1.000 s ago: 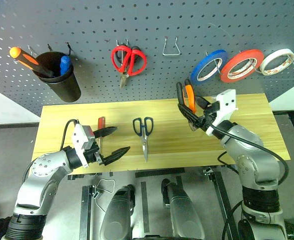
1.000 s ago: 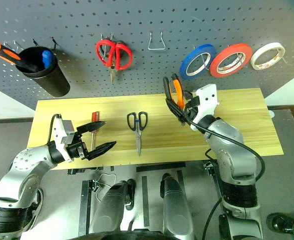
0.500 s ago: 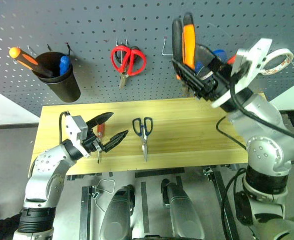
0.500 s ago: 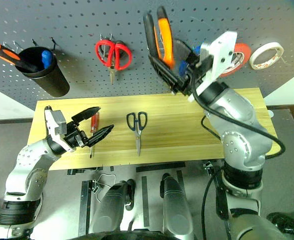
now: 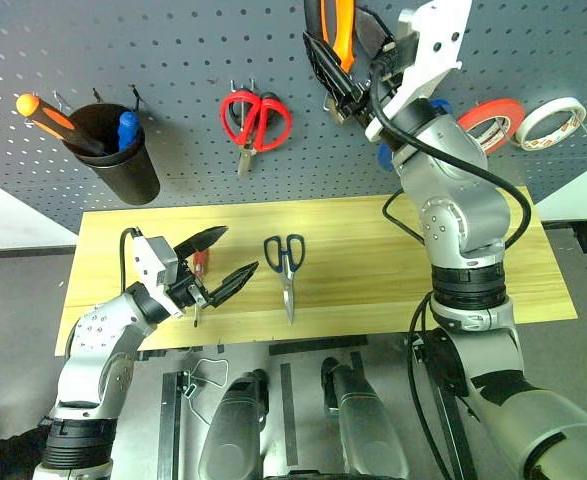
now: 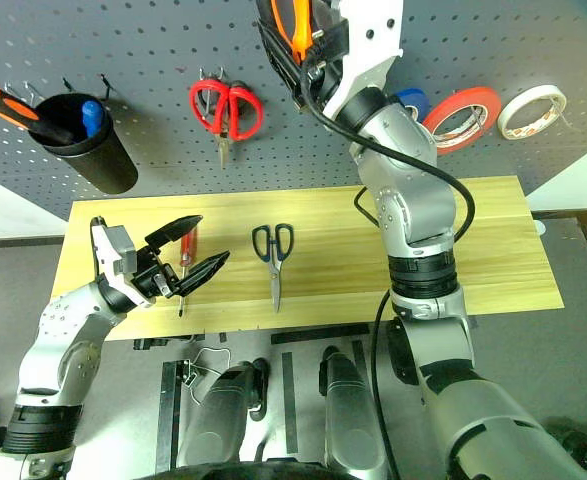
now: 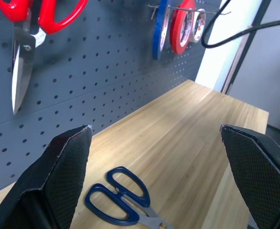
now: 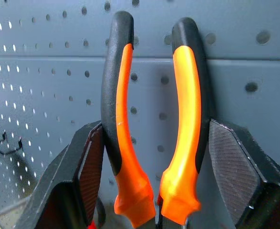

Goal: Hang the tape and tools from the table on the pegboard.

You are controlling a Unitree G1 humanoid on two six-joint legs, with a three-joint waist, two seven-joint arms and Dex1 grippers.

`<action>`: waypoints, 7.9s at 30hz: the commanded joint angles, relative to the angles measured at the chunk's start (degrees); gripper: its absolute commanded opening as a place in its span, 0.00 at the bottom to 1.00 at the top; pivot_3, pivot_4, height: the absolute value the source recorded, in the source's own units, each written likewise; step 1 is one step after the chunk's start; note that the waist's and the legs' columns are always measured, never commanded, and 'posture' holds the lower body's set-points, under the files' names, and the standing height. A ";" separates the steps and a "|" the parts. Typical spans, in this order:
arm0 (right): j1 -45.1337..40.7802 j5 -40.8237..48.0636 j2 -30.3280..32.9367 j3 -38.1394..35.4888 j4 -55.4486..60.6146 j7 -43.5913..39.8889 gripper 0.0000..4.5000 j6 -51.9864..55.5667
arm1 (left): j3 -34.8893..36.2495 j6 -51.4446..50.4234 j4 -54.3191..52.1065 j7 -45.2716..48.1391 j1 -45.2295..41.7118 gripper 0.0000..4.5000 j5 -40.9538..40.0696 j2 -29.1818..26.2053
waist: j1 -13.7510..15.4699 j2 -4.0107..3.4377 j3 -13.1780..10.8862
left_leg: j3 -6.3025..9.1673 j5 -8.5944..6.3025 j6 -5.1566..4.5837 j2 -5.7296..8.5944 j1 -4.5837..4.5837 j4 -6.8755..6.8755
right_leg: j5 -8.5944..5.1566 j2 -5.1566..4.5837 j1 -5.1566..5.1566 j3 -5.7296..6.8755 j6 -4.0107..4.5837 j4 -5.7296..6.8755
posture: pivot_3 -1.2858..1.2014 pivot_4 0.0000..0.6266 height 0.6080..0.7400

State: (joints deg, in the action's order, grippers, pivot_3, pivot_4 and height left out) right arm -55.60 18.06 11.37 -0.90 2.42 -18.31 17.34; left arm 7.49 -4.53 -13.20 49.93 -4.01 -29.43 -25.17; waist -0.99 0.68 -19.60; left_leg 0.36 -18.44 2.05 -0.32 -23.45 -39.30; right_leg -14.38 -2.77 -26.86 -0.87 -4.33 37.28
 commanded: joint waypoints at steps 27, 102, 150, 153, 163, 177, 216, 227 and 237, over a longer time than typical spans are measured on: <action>-2.66 -5.50 -5.29 -1.53 -8.59 5.94 0.64 -12.80 | 1.22 -0.76 -5.34 -0.76 3.70 1.00 -1.19 -1.71 | 0.18 0.00 0.00 | 0.02 -0.16 -0.28 0.00 0.03 -0.76 | 0.02 0.00 0.00 -0.02 0.04 0.80 | 0.57 0.52 1.00; -1.04 -8.50 -12.19 -2.90 -16.75 13.62 0.99 -25.31 | 2.78 -3.50 -10.62 -2.50 7.54 1.00 -3.22 -4.81 | 0.25 -0.15 -0.15 | 0.05 -0.23 -0.42 -0.03 0.09 -0.63 | 0.01 -0.03 0.02 -0.10 0.08 0.69 | 0.59 0.57 1.00; 14.45 -13.17 0.55 -3.46 -2.26 10.70 0.99 -13.60 | -0.98 1.97 0.25 2.20 -2.14 1.00 -0.39 -1.82 | 1.78 0.28 0.30 | 0.08 -0.11 -0.19 0.04 0.05 -0.76 | 0.03 -0.02 0.13 0.07 0.07 0.64 | 0.57 0.43 1.00; 14.52 -13.32 0.71 -3.50 -2.25 10.77 0.99 -13.53 | -0.93 1.89 0.42 2.34 -2.42 1.00 -0.41 -1.92 | 1.79 0.28 0.30 | 0.08 -0.10 -0.19 0.04 0.05 -0.76 | 0.03 -0.02 0.13 0.07 0.07 0.64 | 0.57 0.43 1.00; 21.26 -12.47 4.24 -3.73 5.70 7.11 0.99 -9.77 | -1.65 1.78 0.79 2.93 -3.33 1.00 -0.27 -1.90 | 2.12 0.34 0.34 | 0.16 -0.12 -0.22 0.11 0.05 -0.80 | 0.03 -0.05 0.19 0.12 0.07 0.66 | 0.56 0.45 1.00; 34.02 -11.46 10.65 -8.89 17.54 5.20 0.99 -0.72 | -1.71 2.89 1.78 3.07 -3.11 1.00 0.11 -1.35 | 1.16 0.35 0.36 | 0.07 -0.19 -0.35 0.01 0.18 -0.81 | 0.04 0.07 0.20 0.03 0.08 0.80 | 0.55 0.44 1.00; 48.37 9.16 15.12 1.37 37.45 -7.07 0.99 17.68 | -13.45 -45.82 0.47 -55.15 -10.17 1.00 21.25 31.27 | 1.73 0.65 0.56 | 0.13 -0.20 -0.53 0.20 0.96 -0.82 | 0.13 0.01 1.09 -0.01 -0.04 0.70 | 0.55 0.48 1.00; 49.03 10.07 15.21 0.85 39.36 -5.19 0.99 19.35 | -13.35 -49.65 6.00 -60.53 -10.22 1.00 19.89 35.70 | 1.64 0.68 0.56 | 0.16 -0.21 -0.54 0.26 0.98 -0.81 | 0.13 -0.02 1.11 -0.01 -0.05 0.68 | 0.53 0.52 1.00; 49.13 9.62 15.13 1.17 39.60 -4.17 0.99 19.73 | -16.86 -46.36 6.55 -57.23 -12.12 1.00 17.09 35.55 | 1.48 0.68 0.56 | 0.17 -0.21 -0.54 0.24 0.98 -0.80 | 0.13 -0.07 1.11 -0.01 -0.05 0.67 | 0.53 0.52 1.00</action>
State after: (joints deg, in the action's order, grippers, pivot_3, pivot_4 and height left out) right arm -6.81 27.34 26.53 0.80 39.14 -22.67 37.30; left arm -8.38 -51.93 -4.80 -7.69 -17.56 -11.69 5.12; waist 0.49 1.37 -19.04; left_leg 0.53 -18.65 1.51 -0.07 -22.47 -40.09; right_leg -14.26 -2.84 -25.75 -0.88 -4.39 37.95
